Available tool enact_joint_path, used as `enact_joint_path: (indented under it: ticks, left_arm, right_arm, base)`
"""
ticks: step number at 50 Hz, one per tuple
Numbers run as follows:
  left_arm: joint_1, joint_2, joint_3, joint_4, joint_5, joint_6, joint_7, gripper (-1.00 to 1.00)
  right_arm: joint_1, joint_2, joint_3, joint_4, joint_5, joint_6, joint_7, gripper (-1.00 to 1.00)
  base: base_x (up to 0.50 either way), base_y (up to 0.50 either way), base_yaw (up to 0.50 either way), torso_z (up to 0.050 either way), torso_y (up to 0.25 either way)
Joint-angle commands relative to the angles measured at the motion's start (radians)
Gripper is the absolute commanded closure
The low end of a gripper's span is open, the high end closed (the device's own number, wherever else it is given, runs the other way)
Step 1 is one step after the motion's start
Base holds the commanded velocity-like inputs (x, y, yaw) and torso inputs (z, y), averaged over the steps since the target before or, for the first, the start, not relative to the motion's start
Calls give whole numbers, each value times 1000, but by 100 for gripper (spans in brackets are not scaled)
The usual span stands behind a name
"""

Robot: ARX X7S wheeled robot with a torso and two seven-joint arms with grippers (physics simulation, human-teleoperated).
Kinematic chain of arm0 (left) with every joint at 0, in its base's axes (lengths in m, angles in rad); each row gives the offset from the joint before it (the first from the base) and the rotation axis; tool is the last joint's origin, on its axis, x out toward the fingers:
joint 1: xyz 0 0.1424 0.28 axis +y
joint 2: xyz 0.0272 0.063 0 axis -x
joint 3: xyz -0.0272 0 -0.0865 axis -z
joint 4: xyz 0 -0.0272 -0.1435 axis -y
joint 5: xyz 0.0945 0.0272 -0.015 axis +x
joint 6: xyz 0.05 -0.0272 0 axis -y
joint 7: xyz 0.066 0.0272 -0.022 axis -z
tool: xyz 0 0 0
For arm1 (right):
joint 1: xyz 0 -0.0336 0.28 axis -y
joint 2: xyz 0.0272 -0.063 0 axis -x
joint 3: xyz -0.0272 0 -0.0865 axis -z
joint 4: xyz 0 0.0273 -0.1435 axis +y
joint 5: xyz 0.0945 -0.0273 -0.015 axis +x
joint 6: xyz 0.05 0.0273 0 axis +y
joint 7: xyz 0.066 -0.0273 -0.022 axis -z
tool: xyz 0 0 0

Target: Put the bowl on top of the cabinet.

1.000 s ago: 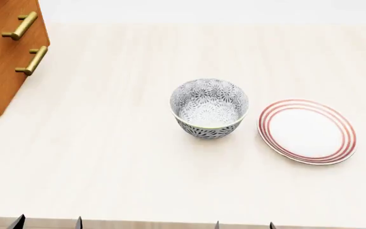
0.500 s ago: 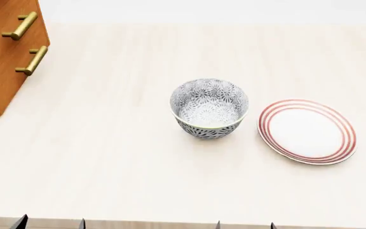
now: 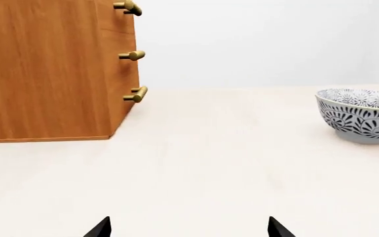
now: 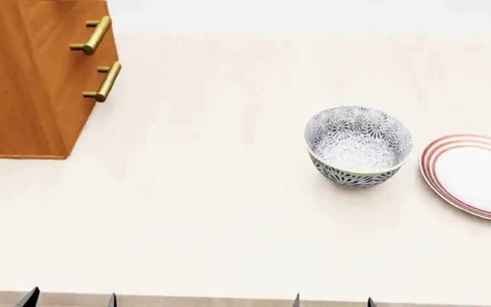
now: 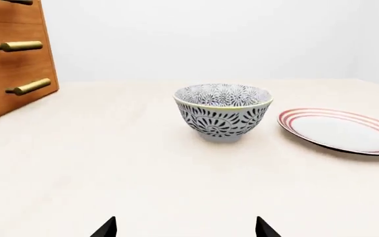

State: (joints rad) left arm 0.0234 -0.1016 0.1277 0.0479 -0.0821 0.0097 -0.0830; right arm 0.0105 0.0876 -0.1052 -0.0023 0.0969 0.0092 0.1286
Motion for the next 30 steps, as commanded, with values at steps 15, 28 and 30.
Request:
enact_joint_path:
  ticks: [15, 28, 30]
  left_arm:
    - [36, -29, 28, 59, -24, 27, -28, -100]
    - [151, -38, 68, 246, 55, 13, -97, -100]
    - [176, -39, 72, 280, 72, 23, -112, -100]
  right_arm:
    - [-12, 21, -26, -35, 31, 12, 44, -100]
    - [-203, 29, -15, -293, -2, -57, 151, -100]
    - [-234, 32, -17, -320, -8, -85, 157, -100]
  base:
    - [0, 300, 0, 0, 0]
    - [0, 0, 0, 0, 0]
    - [0, 0, 0, 0, 0]
